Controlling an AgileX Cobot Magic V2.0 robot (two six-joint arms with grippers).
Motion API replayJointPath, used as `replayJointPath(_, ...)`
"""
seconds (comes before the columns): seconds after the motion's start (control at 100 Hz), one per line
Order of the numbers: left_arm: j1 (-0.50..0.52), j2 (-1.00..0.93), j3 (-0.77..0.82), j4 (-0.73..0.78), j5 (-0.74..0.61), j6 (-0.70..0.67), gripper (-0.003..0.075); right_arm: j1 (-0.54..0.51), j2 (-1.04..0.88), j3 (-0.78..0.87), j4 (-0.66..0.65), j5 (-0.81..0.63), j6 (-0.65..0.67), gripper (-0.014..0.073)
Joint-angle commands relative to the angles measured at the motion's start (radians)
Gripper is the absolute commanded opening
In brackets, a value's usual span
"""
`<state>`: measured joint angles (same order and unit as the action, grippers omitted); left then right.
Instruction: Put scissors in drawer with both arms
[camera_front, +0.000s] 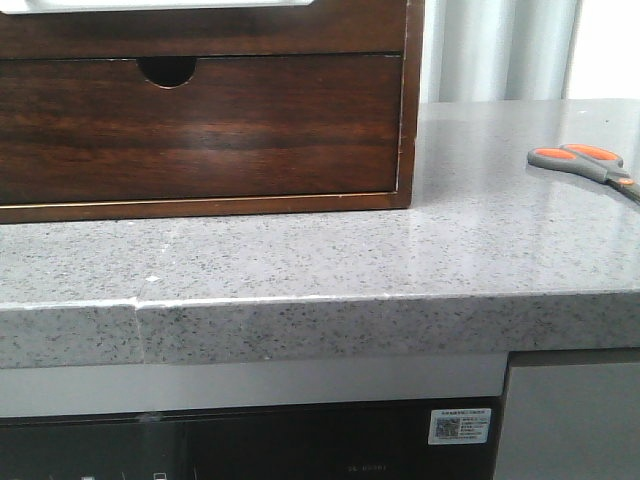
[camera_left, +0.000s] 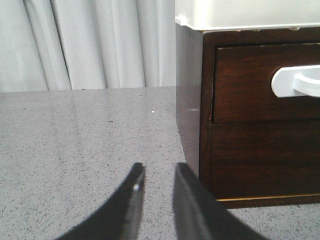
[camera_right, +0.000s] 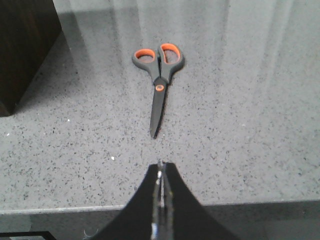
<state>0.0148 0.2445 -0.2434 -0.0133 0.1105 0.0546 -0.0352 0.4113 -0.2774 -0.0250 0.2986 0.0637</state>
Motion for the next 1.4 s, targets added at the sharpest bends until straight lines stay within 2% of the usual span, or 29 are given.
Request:
replayJointPath(0.0,0.001,0.037,-0.037,-0.014,-0.127,0.0,0.0296,-0.002,0.017,-0.038,0.0,-0.057,-0.011,-0.0116)
replayJointPath(0.03,0.001,0.043,-0.037,-0.02,-0.139,0.0,0.0356,-0.002,0.017,-0.038,0.0,-0.056,-0.011,-0.0116)
replayJointPath(0.08,0.001,0.061,-0.037,-0.032,-0.174,0.0,0.041,-0.002,0.017,-0.038,0.0,-0.056,-0.011,-0.0116)
replayJointPath(0.23,0.001,0.108,-0.037,0.013,-0.268,0.0,0.0405,-0.002,0.017,-0.038,0.0,-0.056,-0.011,-0.0116)
replayJointPath(0.34,0.001,0.149,-0.039,0.205,-0.356,0.0,0.0399,-0.002,0.017,-0.038,0.0,-0.056,-0.011,-0.0116)
replayJointPath(0.5,-0.018,0.232,-0.039,0.551,-0.584,0.0,0.0398,-0.002,0.017,-0.038,0.0,-0.056,-0.011,-0.0116)
replayJointPath(0.61,-0.053,0.306,-0.04,0.641,-0.684,0.0,0.0375,-0.002,0.017,-0.038,0.0,-0.056,-0.011,-0.0116)
replayJointPath(0.92,-0.201,0.533,-0.139,0.804,-0.698,0.004,0.0359,-0.002,0.017,-0.038,0.0,-0.056,-0.011,-0.0116)
replayJointPath(1.05,-0.245,0.637,-0.195,0.821,-0.706,0.033,0.0359,-0.002,0.017,-0.038,0.0,-0.056,-0.011,-0.0116)
replayJointPath(1.39,-0.259,0.822,-0.312,0.832,-0.754,0.058,0.0359,-0.002,0.017,-0.038,0.0,-0.056,-0.011,-0.0116)
